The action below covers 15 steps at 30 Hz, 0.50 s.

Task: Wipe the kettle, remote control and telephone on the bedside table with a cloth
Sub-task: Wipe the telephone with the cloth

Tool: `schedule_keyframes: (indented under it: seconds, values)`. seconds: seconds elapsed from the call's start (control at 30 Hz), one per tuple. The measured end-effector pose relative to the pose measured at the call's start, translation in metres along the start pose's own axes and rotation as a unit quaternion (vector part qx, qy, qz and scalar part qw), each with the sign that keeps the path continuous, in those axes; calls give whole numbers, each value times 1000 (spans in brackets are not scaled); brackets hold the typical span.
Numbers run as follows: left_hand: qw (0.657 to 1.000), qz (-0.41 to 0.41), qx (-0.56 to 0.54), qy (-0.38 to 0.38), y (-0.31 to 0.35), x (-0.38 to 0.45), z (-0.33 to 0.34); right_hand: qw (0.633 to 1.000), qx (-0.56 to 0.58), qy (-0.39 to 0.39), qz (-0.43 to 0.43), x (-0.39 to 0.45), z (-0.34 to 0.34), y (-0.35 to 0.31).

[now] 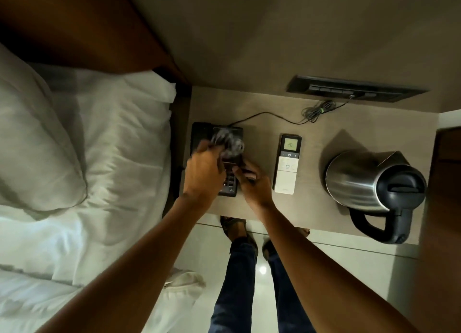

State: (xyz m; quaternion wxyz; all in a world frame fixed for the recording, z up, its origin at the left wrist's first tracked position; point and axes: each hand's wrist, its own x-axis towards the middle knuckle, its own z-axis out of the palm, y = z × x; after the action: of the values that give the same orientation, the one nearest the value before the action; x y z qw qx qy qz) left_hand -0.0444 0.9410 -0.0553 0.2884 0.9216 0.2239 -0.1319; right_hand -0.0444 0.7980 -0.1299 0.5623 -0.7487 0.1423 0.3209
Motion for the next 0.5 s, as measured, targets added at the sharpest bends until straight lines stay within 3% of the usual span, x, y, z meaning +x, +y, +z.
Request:
schedule_keyframes:
  seconds: [0.07,0.23,0.33,0.5]
  values:
    - [999,15,24,37,7,20,1,1000,24,3,18,1,3,2]
    - [990,-7,124,-71,13,-2,30,996,79,1,48,4,3,5]
    - [993,-25,95,-69,-3,-49,37,983,143,-28,113,4,-3,5]
    - [996,-88,-20,-17,-7,-69,30,976,178,-33,122,2,-4,4]
